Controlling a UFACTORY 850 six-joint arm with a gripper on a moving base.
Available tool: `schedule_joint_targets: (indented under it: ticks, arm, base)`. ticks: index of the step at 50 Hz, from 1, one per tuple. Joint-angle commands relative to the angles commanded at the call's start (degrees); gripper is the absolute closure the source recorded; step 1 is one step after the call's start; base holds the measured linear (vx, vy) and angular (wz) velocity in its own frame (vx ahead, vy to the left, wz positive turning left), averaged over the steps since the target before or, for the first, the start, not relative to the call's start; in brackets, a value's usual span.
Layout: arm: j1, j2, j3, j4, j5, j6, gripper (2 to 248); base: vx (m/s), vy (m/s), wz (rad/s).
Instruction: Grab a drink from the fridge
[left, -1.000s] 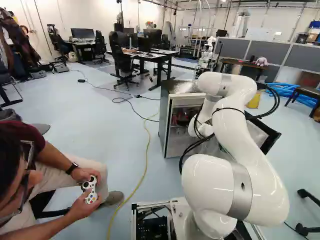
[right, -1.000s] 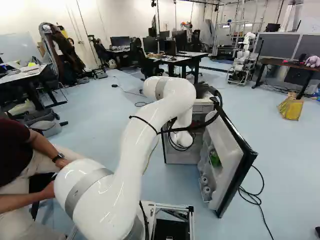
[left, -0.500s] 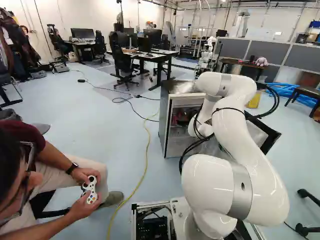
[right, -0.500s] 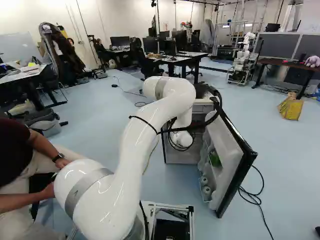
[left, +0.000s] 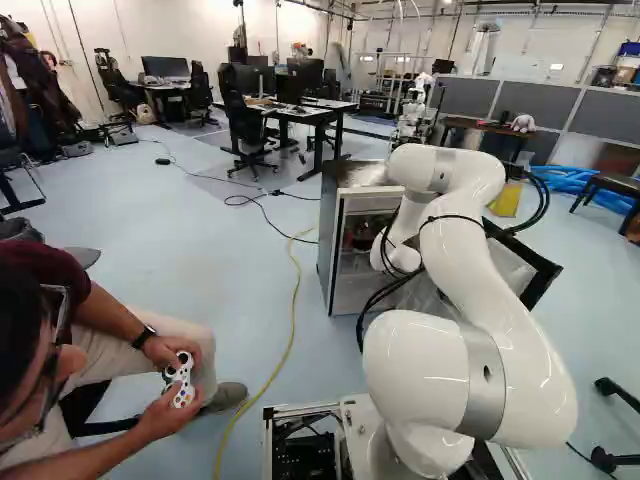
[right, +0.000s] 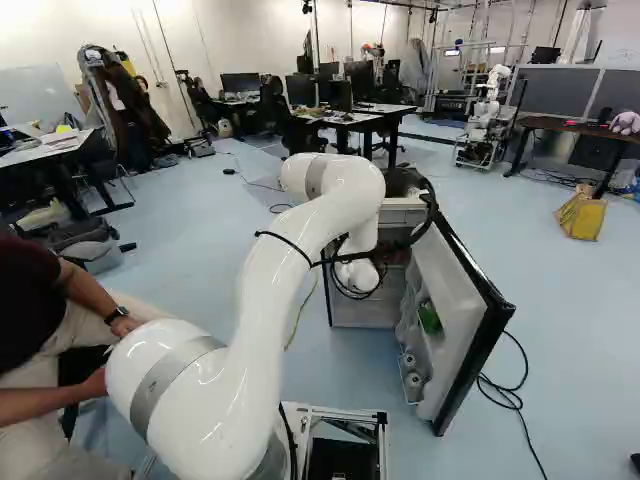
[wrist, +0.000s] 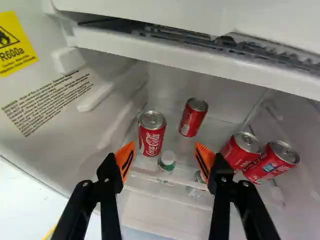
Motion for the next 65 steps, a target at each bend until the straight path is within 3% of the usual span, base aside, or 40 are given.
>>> schedule_joint_targets:
  ticks: [15,65]
  arm:
    - [0.8,-0.6,-1.1,2.1,-0.4,0.0,75]
    - [1.4,-5.2,-5.0,2.2,-0.4,0.0,75]
  base:
    - [0.0,0.0,0.0]
    - [0.0,0.0,0.0]
